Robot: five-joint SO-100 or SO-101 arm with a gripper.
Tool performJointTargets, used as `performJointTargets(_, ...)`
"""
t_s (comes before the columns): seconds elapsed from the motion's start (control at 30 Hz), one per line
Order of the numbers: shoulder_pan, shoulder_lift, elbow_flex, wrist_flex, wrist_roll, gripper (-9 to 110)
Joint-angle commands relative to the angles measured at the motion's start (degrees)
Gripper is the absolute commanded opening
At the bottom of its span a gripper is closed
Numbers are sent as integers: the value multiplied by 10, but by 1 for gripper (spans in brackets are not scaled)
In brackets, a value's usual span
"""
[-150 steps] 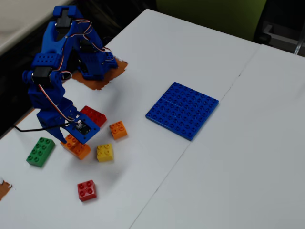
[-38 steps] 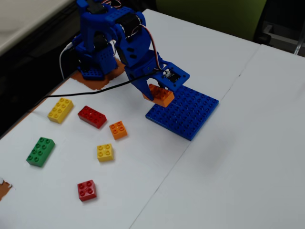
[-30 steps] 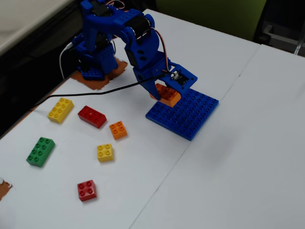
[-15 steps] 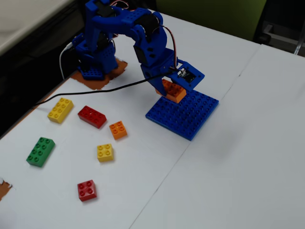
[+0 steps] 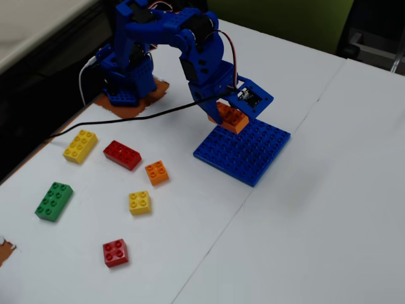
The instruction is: Pick up the 2x4 orange block and go up the 8x8 blue block.
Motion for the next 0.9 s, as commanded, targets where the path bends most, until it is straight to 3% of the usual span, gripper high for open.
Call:
performJointTargets(0.0,-10,7,-32,10,4,0)
performJointTargets(0.87,-3,16,-33,18,11,0)
